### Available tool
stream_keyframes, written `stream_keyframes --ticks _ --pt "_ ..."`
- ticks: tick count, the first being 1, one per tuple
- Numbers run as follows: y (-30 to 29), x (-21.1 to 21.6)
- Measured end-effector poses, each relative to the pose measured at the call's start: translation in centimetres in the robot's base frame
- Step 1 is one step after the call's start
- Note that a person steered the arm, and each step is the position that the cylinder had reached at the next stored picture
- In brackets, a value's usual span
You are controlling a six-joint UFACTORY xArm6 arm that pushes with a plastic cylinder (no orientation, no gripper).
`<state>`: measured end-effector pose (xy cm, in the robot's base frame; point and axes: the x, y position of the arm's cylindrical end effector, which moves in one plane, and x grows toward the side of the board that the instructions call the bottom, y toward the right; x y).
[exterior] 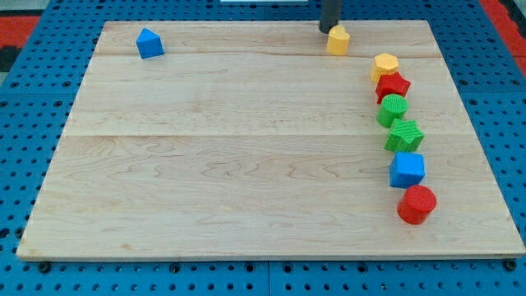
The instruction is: Move the yellow heart above the yellow hexagon
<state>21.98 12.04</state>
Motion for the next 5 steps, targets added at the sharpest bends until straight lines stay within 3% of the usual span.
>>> stream_keyframes --ticks 1,2,3,5 --pt "1.5 2.8" --pt "0.8 1.8" --pt "-3.0 4.2" --pt "-1.4 6.0"
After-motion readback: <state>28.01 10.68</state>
